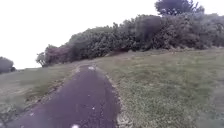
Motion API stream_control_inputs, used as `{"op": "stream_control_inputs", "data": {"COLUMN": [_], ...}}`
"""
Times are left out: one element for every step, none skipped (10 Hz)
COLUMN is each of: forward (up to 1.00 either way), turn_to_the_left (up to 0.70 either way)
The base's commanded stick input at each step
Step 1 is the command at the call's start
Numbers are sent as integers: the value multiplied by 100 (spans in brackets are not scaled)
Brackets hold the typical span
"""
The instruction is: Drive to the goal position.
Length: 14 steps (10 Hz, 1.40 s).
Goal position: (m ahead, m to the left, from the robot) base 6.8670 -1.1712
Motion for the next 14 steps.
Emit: {"op": "stream_control_inputs", "data": {"forward": [0, 0, 0, 3, 8, 32, 49, 50, 50, 50, 50, 50, 50, 50], "turn_to_the_left": [0, 0, 0, 0, 0, 0, 0, 0, 6, 18, 43, 43, 31, 9]}}
